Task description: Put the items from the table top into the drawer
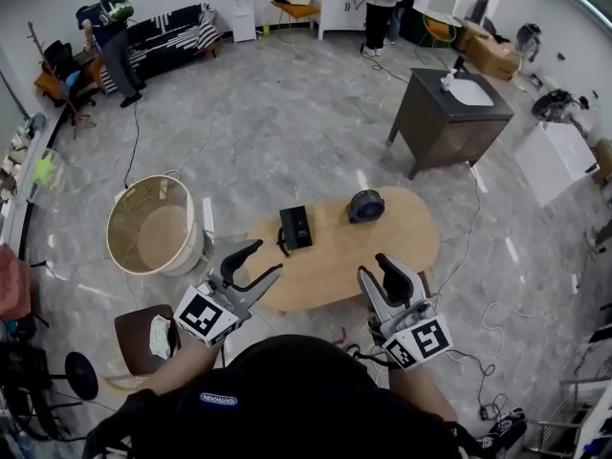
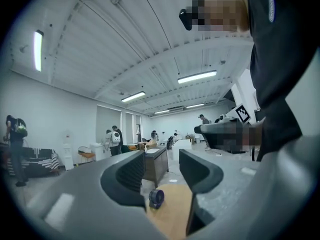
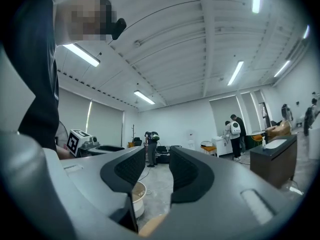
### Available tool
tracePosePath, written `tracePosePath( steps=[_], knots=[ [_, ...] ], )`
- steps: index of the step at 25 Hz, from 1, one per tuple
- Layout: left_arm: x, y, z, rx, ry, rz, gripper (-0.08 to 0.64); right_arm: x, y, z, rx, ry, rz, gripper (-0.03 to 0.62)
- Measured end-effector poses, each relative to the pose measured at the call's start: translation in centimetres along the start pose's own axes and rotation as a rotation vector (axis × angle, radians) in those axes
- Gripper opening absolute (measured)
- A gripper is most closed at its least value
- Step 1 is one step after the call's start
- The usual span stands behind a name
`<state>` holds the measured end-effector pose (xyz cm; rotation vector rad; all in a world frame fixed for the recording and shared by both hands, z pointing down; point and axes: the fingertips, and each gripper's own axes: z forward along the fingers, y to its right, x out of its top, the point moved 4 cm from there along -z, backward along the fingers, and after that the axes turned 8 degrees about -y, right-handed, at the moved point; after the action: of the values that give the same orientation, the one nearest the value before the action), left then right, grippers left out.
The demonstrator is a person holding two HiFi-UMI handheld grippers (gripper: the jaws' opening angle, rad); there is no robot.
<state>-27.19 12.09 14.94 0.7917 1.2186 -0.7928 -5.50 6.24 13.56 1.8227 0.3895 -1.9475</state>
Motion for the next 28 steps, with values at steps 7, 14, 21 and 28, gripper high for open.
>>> tracePosePath(
  steps=[7,14,21,28],
  knots=[
    [-1.3,-4.6,-6.5,-0.057,-0.065,-0.070,0.003,1.2,-8.5,5.9,0.073,0.038,0.005,0.031],
    [0.7,-2.0,-3.6,-0.100,-0.039,-0.062,0.003,1.6,-7.6,5.1,0.110,0.059,-0.008,0.029],
    [1.2,0.2,-1.7,-0.102,-0.042,-0.044,0.003,1.8,-6.0,3.9,0.137,0.036,-0.007,0.029],
    [1.8,1.1,-0.5,-0.088,-0.041,-0.065,0.003,1.7,-5.7,3.7,0.173,0.011,-0.042,0.029]
  ],
)
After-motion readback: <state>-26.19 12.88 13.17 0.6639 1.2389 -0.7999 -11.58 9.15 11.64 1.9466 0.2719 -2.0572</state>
